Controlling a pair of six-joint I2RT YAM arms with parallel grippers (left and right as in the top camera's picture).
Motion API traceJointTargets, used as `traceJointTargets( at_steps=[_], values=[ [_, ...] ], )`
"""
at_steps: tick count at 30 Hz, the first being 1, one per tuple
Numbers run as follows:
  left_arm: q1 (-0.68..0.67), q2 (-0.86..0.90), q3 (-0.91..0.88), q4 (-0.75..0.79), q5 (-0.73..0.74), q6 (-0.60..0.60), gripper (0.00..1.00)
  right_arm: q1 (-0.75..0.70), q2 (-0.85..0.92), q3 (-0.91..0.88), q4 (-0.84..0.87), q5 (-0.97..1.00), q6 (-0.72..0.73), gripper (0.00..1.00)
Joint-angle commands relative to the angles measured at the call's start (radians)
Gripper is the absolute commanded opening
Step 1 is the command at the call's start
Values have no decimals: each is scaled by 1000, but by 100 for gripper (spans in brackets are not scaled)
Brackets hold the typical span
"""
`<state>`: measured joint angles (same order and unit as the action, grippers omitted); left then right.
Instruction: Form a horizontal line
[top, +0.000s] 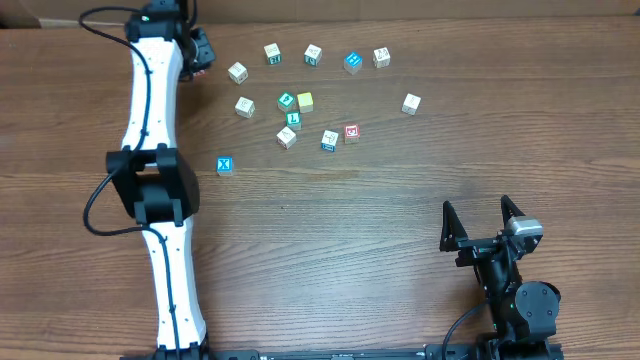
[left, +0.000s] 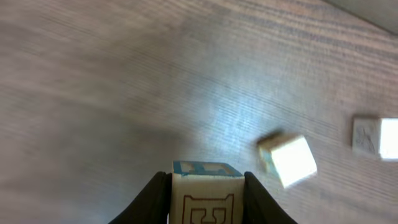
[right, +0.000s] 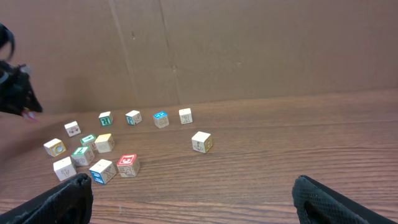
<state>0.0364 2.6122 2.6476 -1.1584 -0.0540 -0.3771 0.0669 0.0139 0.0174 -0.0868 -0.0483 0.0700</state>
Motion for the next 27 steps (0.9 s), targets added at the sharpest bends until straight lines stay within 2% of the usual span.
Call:
traceJointTargets(
  at_steps=[1, 6, 9, 12, 13, 14, 19, 23, 27],
  values=[
    [-2, -125, 43, -87, 5, 42, 18, 6, -11, -10, 6, 2, -8, 100],
    [-17, -188, 43, -278, 75, 52, 19, 6, -11, -10, 6, 2, -8, 100],
    [-29, -205, 43, -386, 157, 140, 24, 6, -11, -10, 6, 2, -8, 100],
    [-39, -209, 43, -521, 158, 198, 24, 6, -11, -10, 6, 2, -8, 100],
    [-40, -209, 39, -532, 159, 218, 20, 6, -11, -10, 6, 2, -8, 100],
    [-40, -210, 30, -532, 172, 238, 4, 6, -11, -10, 6, 2, -8, 100],
    [-46, -220, -11, -532, 265, 243, 4, 6, -11, -10, 6, 2, -8, 100],
    [-52, -281, -93, -532, 253, 243, 4, 6, -11, -10, 6, 2, -8, 100],
    [-52, -412, -254, -532, 227, 242, 4, 6, -11, -10, 6, 2, -8, 100]
  ],
)
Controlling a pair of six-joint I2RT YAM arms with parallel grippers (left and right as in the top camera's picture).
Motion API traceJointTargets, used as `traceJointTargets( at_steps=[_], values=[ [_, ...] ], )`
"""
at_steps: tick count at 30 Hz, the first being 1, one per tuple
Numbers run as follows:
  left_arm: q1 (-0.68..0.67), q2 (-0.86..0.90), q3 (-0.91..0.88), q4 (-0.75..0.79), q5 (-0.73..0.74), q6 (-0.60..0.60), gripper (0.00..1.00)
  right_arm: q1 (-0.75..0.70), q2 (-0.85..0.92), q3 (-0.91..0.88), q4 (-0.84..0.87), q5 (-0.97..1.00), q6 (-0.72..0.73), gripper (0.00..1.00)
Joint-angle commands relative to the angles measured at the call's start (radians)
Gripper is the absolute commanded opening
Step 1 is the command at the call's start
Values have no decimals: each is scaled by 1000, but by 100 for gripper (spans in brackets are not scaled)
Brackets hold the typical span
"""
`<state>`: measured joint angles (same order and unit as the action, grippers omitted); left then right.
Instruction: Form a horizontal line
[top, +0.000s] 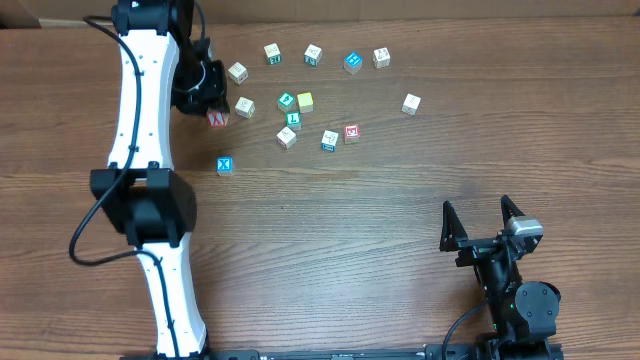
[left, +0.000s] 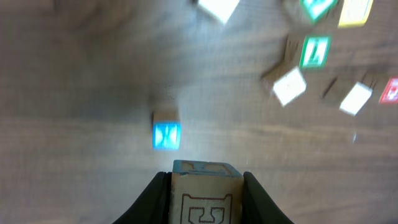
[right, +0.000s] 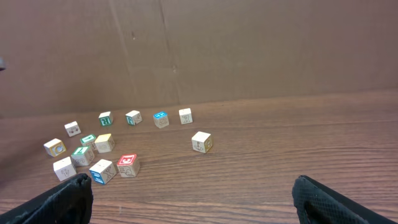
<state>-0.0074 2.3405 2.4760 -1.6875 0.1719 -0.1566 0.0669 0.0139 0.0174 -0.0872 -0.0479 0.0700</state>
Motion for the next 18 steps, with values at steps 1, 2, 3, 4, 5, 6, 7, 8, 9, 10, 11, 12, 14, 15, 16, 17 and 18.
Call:
traceJointTargets(
  at_steps=[1, 2, 3, 4, 5, 6, 7, 8, 9, 10, 11, 12, 14, 15, 16, 17, 18],
  values=[
    [-9, -172, -124, -3, 1, 21, 4, 6, -11, -10, 6, 1, -8, 100],
    [-12, -207, -171, -3, 1, 18, 4, 6, -11, -10, 6, 1, -8, 100],
    [-17, -239, -217, -3, 1, 18, 4, 6, -11, -10, 6, 1, -8, 100],
    [-26, -288, -298, -3, -2, 18, 4, 6, -11, -10, 6, 1, -8, 100],
    [-31, -308, -340, -3, -6, 18, 4, 6, -11, -10, 6, 1, -8, 100],
    [-36, -322, -375, -3, -15, 18, 4, 6, -11, -10, 6, 1, -8, 100],
    [-43, -332, -414, -2, -26, 16, 4, 6, -11, -10, 6, 1, -8, 100],
    [-51, -337, -459, -3, -39, 8, 4, 6, -11, -10, 6, 1, -8, 100],
    [-57, -337, -489, -3, -52, -2, 4, 6, -11, -10, 6, 1, -8, 100],
    [-62, -336, -520, 0, -64, -5, 5, 6, -11, -10, 6, 1, -8, 100],
    [-68, -333, -559, 11, -79, -5, 4, 6, -11, -10, 6, 1, -8, 100],
    [-72, -333, -601, 31, -89, -5, 4, 6, -11, -10, 6, 1, -8, 100],
    [-82, -333, -676, 76, -98, -9, 4, 6, -11, -10, 6, 1, -8, 100],
    [-88, -333, -716, 102, -98, -9, 4, 6, -11, -10, 6, 1, -8, 100],
    [-92, -333, -756, 132, -98, -11, 4, 6, -11, -10, 6, 1, -8, 100],
    [-93, -333, -790, 155, -98, -15, 4, 6, -11, -10, 6, 1, -8, 100],
    [-93, -333, -824, 180, -98, -21, 4, 6, -11, -10, 6, 1, -8, 100]
  ],
)
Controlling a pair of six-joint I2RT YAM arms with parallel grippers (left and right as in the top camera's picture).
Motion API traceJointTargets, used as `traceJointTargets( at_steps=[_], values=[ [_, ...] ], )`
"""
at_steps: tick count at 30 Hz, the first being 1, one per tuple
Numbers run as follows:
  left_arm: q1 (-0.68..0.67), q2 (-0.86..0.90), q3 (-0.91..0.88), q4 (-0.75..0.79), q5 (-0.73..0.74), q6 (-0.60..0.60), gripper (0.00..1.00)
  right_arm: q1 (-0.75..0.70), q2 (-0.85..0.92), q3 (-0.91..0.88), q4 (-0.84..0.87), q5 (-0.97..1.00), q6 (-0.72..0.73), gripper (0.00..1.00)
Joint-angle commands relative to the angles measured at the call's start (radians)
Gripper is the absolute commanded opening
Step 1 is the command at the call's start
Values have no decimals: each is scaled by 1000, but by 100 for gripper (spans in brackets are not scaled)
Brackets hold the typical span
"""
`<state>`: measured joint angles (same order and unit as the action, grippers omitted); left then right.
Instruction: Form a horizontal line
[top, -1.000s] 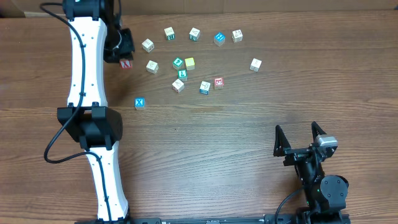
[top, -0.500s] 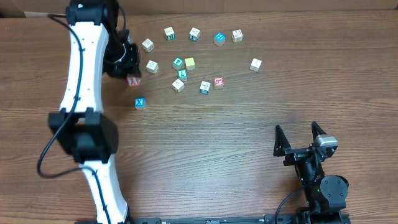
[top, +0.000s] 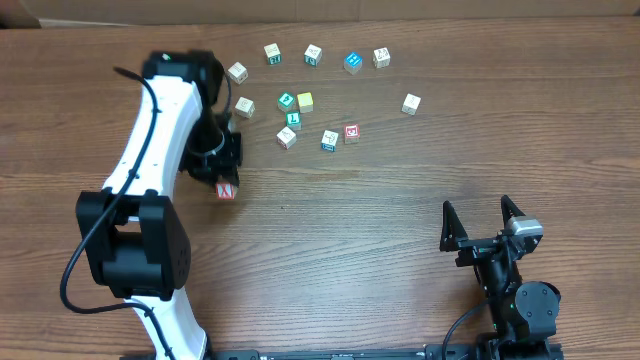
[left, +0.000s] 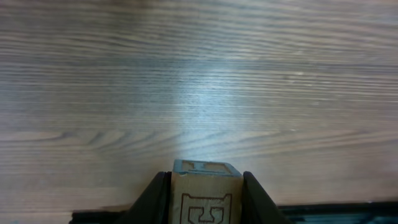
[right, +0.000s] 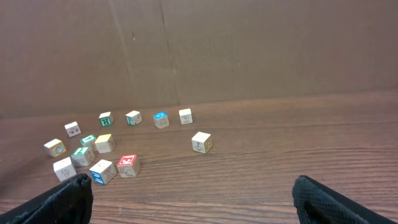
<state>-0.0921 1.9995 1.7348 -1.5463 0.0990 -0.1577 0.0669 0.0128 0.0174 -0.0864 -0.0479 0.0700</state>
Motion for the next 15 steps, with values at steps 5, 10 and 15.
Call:
traceJointTargets(
  at_steps=[5, 10, 15],
  values=[
    [-4, 8, -201, 182, -56, -31, 4, 6, -10, -10, 5, 1, -8, 100],
    [1, 9, -248, 304, -137, -52, 4, 6, -10, -10, 5, 1, -8, 100],
    [-1, 9, -265, 397, -146, -51, 4, 6, -10, -10, 5, 1, -8, 100]
  ],
)
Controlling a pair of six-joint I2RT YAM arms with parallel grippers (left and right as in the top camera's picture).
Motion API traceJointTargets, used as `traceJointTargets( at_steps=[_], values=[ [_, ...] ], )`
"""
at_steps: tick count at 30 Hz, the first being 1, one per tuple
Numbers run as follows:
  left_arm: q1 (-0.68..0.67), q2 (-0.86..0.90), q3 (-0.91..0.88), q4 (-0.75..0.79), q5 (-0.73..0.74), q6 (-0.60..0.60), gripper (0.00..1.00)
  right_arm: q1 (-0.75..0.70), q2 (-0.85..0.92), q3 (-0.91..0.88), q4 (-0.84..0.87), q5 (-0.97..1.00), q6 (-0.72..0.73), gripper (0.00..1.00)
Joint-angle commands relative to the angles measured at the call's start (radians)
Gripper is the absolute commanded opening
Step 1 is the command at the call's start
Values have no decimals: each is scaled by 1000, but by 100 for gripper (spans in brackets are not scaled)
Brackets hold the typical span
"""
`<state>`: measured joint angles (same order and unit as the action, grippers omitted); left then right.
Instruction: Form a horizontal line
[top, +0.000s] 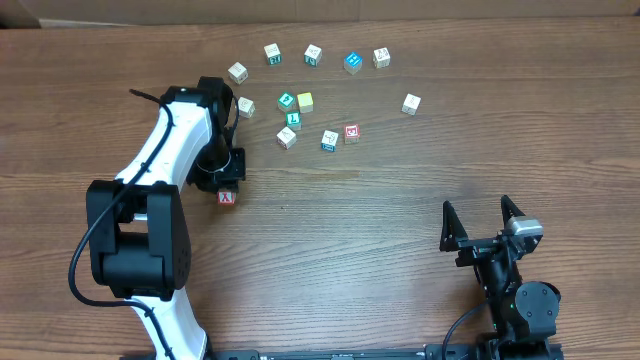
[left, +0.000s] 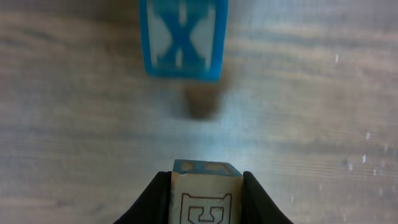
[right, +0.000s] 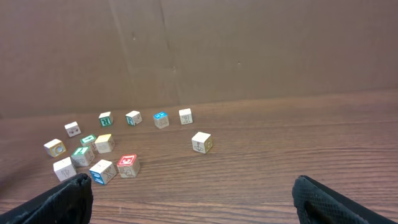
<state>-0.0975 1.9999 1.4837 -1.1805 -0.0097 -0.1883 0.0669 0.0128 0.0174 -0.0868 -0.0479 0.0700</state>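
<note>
My left gripper (top: 226, 190) is shut on a wooden letter block (left: 206, 191), whose top shows red from overhead (top: 227, 197). In the left wrist view a blue X block (left: 183, 38) lies on the table just ahead of the held block, with a small gap between them. From overhead the X block is hidden under the wrist. Several more letter blocks lie scattered at the far side, among them a green one (top: 287, 100) and a red one (top: 351, 132). My right gripper (top: 480, 222) stands open near the front right, with nothing between its fingers.
A lone pale block (top: 411, 103) sits apart at the far right of the scatter. A brown cardboard wall (right: 249, 50) stands behind the table's far edge. The left arm (top: 170, 140) reaches across the left half of the table.
The left wrist camera faced bare wood; now it looks down at the blue X block straight ahead of the held block. The held block has shifted slightly toward the front. The right arm is unchanged.
The left gripper held the letter block at the far left corner. Then it was beside the scattered blocks, with the blue X block in view below. Then it was just in front of the X block's spot, and now it is low, right next to the X block.
</note>
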Motion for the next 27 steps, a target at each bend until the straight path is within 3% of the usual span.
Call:
traceJointTargets(
  at_steps=[1, 6, 14, 18, 27],
  values=[
    [5, 8, -21, 64, -53, -21, 4, 6, -10, -10, 6, 1, -8, 100],
    [7, 8, -47, 254, -153, -21, 5, 6, -10, -10, 6, 1, -8, 100],
    [5, 8, -46, 472, -147, -22, 5, 6, -10, -10, 6, 1, -8, 100],
    [5, 8, -43, 435, -54, -22, 4, 6, -10, -10, 6, 1, -8, 100],
    [5, 8, -43, 154, 151, -21, 4, 6, -10, -10, 6, 1, -8, 100]
  ],
)
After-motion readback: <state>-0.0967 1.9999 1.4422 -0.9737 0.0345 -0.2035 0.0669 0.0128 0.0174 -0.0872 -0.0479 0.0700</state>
